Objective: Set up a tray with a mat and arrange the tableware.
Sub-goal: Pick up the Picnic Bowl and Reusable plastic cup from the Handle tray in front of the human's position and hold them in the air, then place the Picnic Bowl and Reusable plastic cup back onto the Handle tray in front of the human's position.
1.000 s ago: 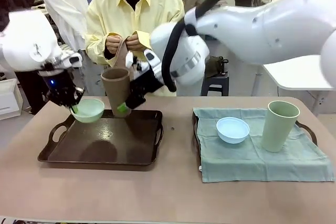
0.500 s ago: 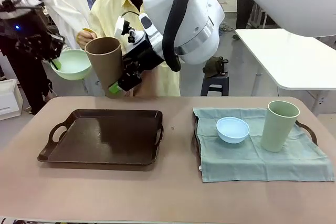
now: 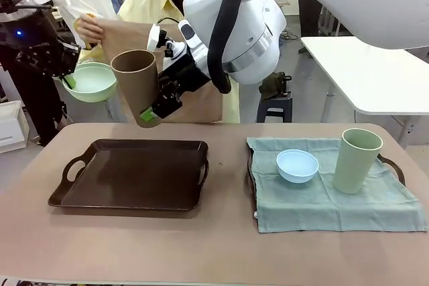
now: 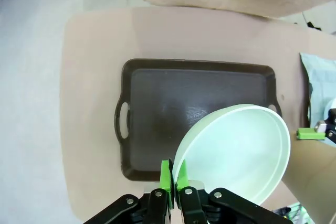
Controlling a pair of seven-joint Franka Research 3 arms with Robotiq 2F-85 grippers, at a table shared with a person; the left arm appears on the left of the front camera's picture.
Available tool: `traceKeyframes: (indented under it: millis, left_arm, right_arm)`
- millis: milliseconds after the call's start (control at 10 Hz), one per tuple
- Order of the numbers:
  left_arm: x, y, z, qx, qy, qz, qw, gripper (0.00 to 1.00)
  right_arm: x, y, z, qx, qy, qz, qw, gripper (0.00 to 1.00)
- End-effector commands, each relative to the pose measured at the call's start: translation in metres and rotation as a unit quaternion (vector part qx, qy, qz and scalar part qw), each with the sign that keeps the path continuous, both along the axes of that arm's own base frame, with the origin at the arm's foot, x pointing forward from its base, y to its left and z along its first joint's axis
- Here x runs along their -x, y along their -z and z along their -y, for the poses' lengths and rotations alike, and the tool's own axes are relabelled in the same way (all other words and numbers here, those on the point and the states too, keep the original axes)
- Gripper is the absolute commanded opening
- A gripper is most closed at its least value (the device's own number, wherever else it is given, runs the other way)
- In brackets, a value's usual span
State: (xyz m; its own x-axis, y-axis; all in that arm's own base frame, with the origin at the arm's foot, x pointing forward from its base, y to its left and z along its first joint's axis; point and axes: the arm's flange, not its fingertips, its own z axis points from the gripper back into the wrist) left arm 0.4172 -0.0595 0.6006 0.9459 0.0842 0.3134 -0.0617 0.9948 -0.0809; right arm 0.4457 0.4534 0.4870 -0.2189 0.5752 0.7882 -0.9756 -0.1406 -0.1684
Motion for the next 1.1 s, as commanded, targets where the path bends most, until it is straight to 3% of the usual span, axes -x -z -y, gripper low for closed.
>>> traceKeyframes:
  millis: [0,1000]
  left_arm:
    - [-0.0026,-0.0008,0.0011,-0.001,0.006,0.008,1.000,0.00]
    - [-0.0026,-0.0008,0.0011,-0.001,0.006,0.008,1.000,0.00]
  right_arm:
    - [-0.0012,-0.0035,-0.0020,-0.005,-0.007,0.001,1.000,0.22]
    - [-0.0012,-0.0035,-0.0020,-0.005,-0.007,0.001,1.000,0.22]
